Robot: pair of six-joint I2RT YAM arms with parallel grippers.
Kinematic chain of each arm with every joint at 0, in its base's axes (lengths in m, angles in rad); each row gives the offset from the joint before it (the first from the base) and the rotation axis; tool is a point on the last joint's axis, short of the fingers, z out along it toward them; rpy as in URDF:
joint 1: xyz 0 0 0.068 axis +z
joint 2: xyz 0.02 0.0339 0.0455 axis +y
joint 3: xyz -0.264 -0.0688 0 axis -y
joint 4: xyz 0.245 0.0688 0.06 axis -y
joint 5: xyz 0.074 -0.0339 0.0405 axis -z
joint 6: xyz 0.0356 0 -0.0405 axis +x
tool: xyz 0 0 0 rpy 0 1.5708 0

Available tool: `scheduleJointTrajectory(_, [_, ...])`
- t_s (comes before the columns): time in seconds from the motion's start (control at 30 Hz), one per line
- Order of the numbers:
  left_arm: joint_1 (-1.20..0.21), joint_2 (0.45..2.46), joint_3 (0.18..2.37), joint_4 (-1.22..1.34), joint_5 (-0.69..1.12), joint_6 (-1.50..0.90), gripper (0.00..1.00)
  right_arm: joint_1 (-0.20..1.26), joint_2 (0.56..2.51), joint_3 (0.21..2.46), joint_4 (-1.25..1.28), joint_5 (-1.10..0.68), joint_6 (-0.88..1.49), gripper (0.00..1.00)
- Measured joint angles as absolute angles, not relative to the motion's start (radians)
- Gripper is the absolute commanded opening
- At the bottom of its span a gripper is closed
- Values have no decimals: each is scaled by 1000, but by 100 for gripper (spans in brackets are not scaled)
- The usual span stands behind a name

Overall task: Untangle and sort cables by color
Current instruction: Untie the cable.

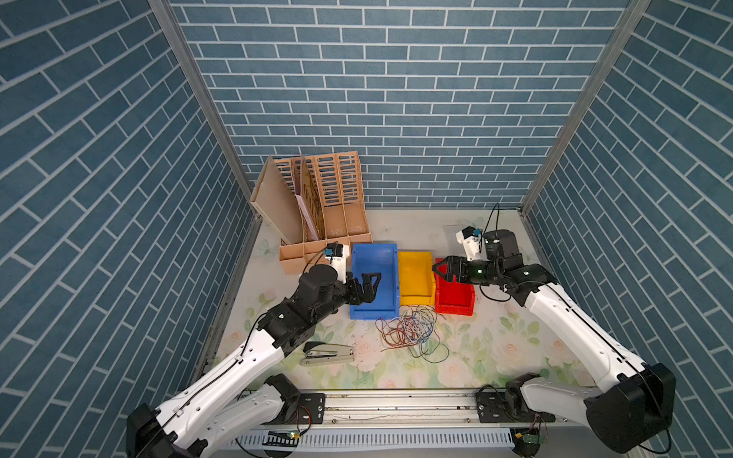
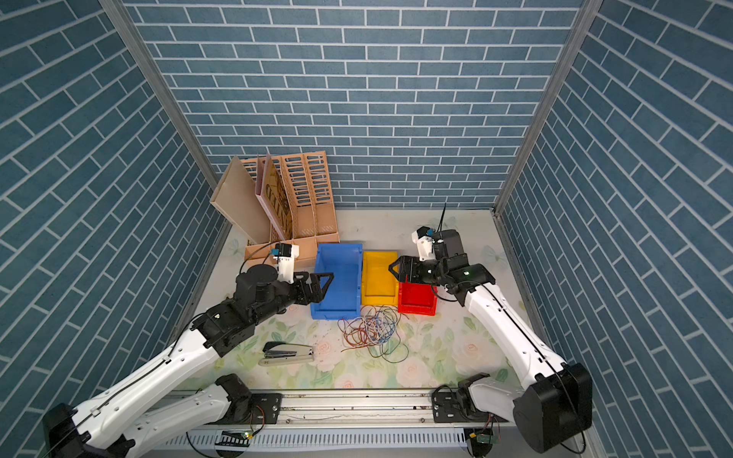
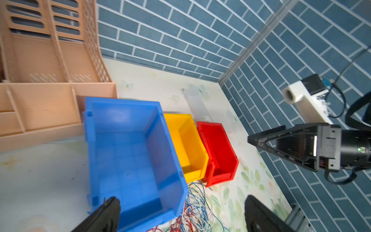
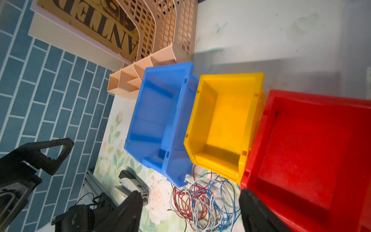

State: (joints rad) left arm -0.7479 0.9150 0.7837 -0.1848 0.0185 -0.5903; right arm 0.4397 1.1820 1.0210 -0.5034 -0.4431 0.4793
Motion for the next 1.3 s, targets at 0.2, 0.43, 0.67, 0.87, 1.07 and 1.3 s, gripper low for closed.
scheduleJointTrajectory(0.2, [-921,946,709,-151,-54,-628,99,511,1074,831,-551,-442,521,67])
scheduleJointTrajectory(0.43, [-1021,1032,683,-113,-101,-667,100,527,998,587,-566,-445,588,61])
scheduleJointTrajectory(0.67, [-1051,1100,684,-80,-113,-682,100,544,999,493,-506,-461,637,56])
scheduleJointTrajectory(0.87, [-1053,1103,684,-59,-118,-697,100,550,1034,448,-435,-471,659,53])
scheduleJointTrajectory(1.07, [-1053,1103,684,-53,-119,-700,100,559,1082,443,-377,-475,675,48])
scheduleJointTrajectory(1.3, [-1053,1105,684,-53,-120,-700,100,575,1146,442,-303,-476,685,39])
